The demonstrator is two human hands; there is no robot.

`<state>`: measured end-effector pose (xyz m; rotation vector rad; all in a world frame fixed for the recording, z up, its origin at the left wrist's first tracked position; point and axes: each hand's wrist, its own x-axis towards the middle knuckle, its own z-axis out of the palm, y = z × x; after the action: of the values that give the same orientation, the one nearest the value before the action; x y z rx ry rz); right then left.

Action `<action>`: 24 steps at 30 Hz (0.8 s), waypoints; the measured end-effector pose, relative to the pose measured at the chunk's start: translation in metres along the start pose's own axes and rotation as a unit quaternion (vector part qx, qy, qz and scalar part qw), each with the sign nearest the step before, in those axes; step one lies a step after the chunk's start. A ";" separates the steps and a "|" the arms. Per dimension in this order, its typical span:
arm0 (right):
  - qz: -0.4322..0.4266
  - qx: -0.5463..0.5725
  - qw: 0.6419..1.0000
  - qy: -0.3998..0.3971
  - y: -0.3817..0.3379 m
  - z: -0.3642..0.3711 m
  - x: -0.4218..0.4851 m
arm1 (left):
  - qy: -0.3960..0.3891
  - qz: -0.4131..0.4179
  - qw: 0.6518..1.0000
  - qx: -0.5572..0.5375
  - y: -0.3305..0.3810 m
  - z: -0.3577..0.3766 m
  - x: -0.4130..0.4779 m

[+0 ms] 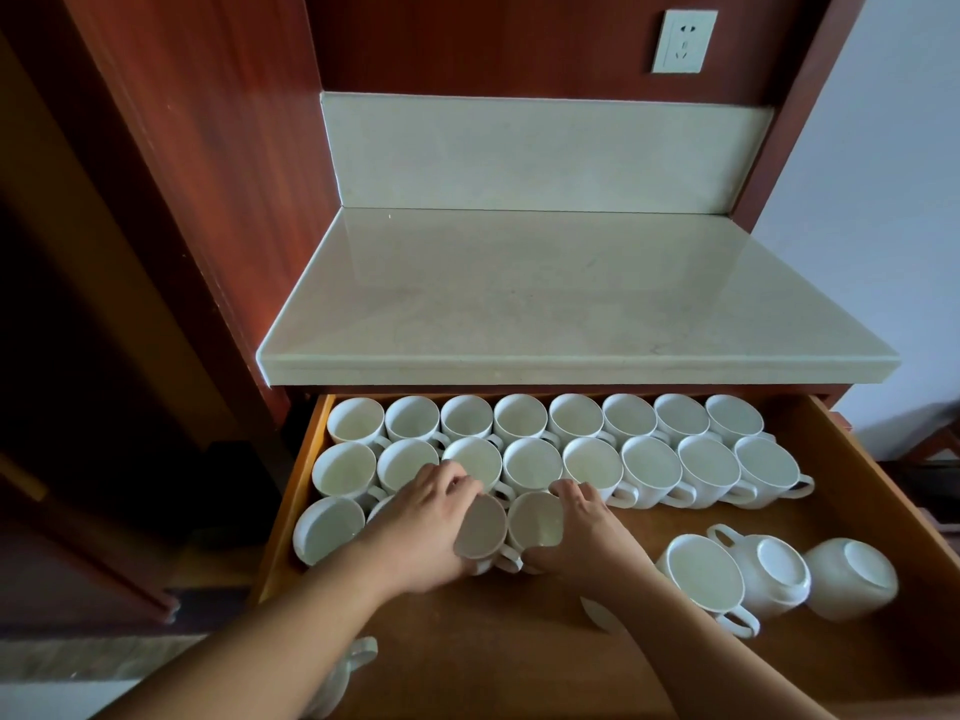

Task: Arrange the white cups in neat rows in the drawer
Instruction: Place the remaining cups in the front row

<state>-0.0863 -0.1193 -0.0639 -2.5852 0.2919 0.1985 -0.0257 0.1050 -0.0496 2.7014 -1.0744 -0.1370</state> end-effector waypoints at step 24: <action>0.019 0.052 0.997 0.047 0.007 -0.003 0.010 | -0.073 -0.089 0.990 0.081 -0.026 -0.004 -0.019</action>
<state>-0.0782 -0.1287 -0.0668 -2.4906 0.3756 0.0722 -0.0215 0.1367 -0.0517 2.9735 -0.9150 -0.2933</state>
